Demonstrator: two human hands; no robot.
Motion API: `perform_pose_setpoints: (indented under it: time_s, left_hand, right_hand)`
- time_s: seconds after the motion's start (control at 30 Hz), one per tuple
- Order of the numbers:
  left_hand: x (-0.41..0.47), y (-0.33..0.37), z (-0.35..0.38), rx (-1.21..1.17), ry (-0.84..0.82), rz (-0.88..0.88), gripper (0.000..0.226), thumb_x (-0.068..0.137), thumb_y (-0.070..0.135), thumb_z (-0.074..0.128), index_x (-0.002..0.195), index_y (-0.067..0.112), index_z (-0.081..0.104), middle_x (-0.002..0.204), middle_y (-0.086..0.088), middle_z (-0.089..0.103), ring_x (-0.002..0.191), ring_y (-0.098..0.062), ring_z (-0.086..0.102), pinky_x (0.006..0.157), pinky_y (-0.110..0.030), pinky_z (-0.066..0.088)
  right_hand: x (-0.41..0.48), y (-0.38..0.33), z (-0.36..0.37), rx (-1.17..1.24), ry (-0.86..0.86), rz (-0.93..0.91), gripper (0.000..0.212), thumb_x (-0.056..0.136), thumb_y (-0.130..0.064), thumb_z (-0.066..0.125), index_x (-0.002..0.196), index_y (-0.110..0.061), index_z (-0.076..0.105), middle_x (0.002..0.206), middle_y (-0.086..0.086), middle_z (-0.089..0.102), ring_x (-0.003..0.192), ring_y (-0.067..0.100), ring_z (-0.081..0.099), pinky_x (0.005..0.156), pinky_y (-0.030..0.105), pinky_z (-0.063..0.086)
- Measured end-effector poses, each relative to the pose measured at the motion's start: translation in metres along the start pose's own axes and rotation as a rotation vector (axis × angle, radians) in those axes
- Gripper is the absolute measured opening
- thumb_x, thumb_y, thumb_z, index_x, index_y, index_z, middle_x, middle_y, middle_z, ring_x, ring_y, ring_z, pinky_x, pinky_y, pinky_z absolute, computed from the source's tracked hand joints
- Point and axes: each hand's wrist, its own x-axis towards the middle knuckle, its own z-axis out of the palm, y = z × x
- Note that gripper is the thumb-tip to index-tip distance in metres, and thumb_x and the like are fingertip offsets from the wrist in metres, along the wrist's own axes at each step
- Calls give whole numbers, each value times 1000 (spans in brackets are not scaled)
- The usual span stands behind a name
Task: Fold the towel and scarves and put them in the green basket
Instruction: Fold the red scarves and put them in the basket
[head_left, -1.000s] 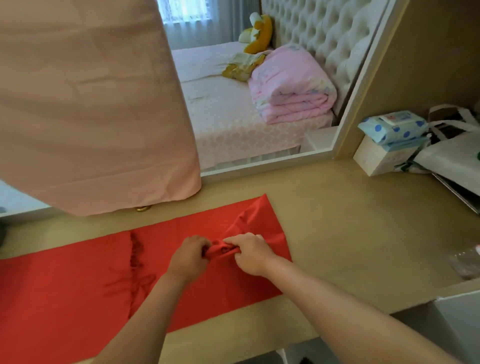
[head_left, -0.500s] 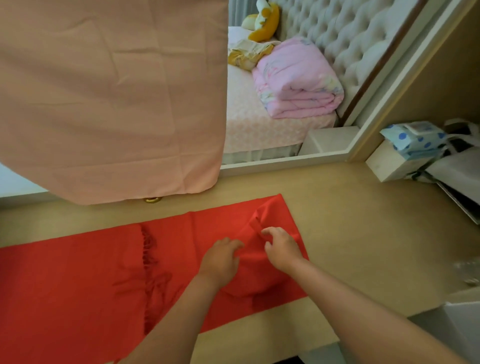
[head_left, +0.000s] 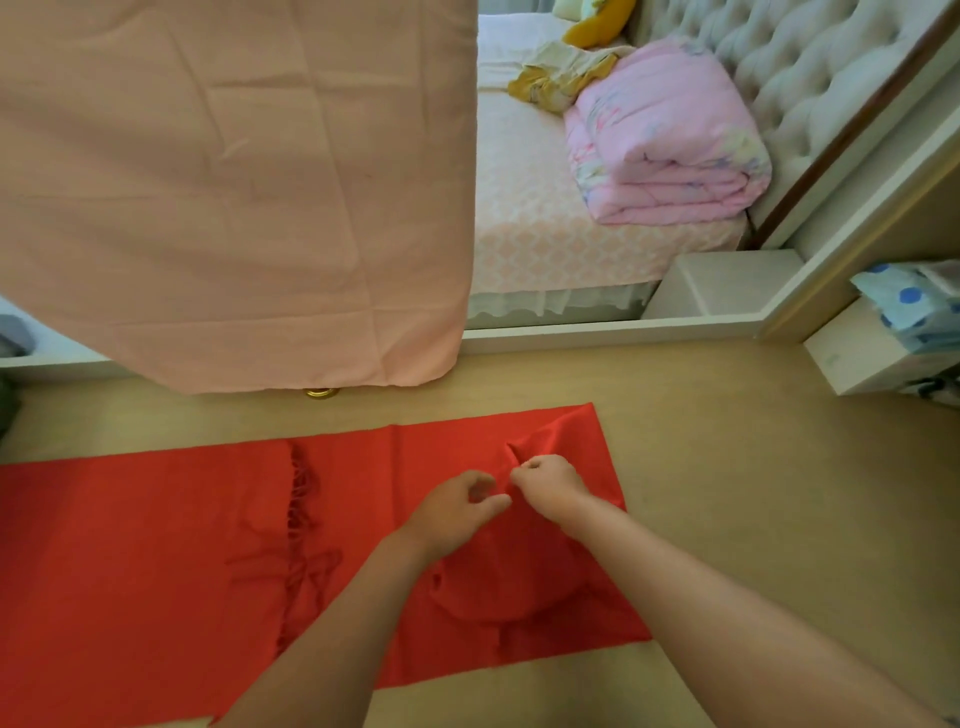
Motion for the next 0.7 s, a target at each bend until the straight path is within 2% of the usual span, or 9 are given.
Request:
perform_pose_setpoints:
  time_s: [0.07, 0.13, 0.23, 0.3, 0.37, 0.47, 0.57, 0.63, 0.7]
  left_hand:
    - [-5, 8, -11, -168, -19, -70, 56, 81, 56, 71, 124, 26, 53, 117, 9, 62, 101, -8, 60, 87, -24, 49]
    - [-7, 14, -26, -200, 33, -143, 58, 79, 52, 75, 123, 30, 44, 110, 12, 56, 95, -11, 62, 76, -26, 52]
    - [-3, 5, -45, -151, 107, -274, 51, 84, 12, 71, 129, 11, 47, 84, -5, 62, 52, -11, 61, 47, -24, 49]
    - [0, -7, -55, -166, 77, -363, 45, 86, -8, 51, 130, 4, 50, 59, -8, 62, 37, -10, 57, 41, -23, 48]
    - [2, -16, -68, -73, 101, -369, 42, 88, -8, 44, 125, 6, 57, 65, -9, 70, 55, -17, 68, 52, -24, 52]
    - [6, -37, -80, 253, 296, -311, 38, 89, 4, 50, 125, 10, 61, 121, -13, 67, 114, -28, 62, 94, -30, 45]
    - [4, -40, -69, 284, 466, -42, 33, 92, 6, 51, 122, 13, 63, 120, -12, 64, 115, -29, 59, 98, -31, 38]
    - [4, -28, -51, 310, 358, 210, 33, 92, 7, 51, 119, 20, 66, 117, -2, 64, 110, -21, 60, 96, -29, 42]
    - [5, -19, -32, 421, 126, 303, 39, 92, 18, 54, 129, 27, 61, 128, 4, 57, 116, -18, 57, 98, -34, 45]
  right_hand:
    - [-1, -20, -3, 279, -75, -32, 14, 92, -20, 62, 99, -19, 73, 91, -6, 67, 85, 10, 60, 62, 23, 42]
    - [-1, -37, 1, 404, -220, -52, 29, 95, -12, 55, 120, -20, 69, 101, -6, 66, 84, 4, 56, 59, 18, 39]
    - [4, -49, 12, 454, -455, -13, 47, 92, 2, 43, 129, -20, 62, 106, -5, 66, 95, 14, 63, 82, 27, 48]
    - [5, -55, 11, 446, -472, -33, 52, 92, 11, 36, 130, -14, 59, 118, 1, 65, 90, 10, 66, 74, 22, 50]
    - [9, -56, 9, 456, -378, -53, 52, 92, 17, 35, 128, -13, 58, 123, 6, 65, 88, 12, 69, 62, 26, 55]
    - [18, -51, 11, 412, -308, -54, 50, 90, 18, 38, 121, -14, 60, 120, 9, 64, 91, 22, 69, 61, 38, 61]
    - [37, -35, 17, -69, -71, -268, 52, 85, 12, 43, 115, -23, 68, 125, 2, 62, 107, 19, 63, 89, 35, 54]
    - [44, -28, 16, -287, 18, -355, 52, 86, 6, 45, 122, -26, 66, 131, -1, 57, 120, 20, 57, 103, 31, 45]
    - [50, -21, 15, -420, -10, -411, 55, 88, 2, 47, 133, -27, 58, 138, -2, 51, 126, 21, 53, 105, 32, 43]
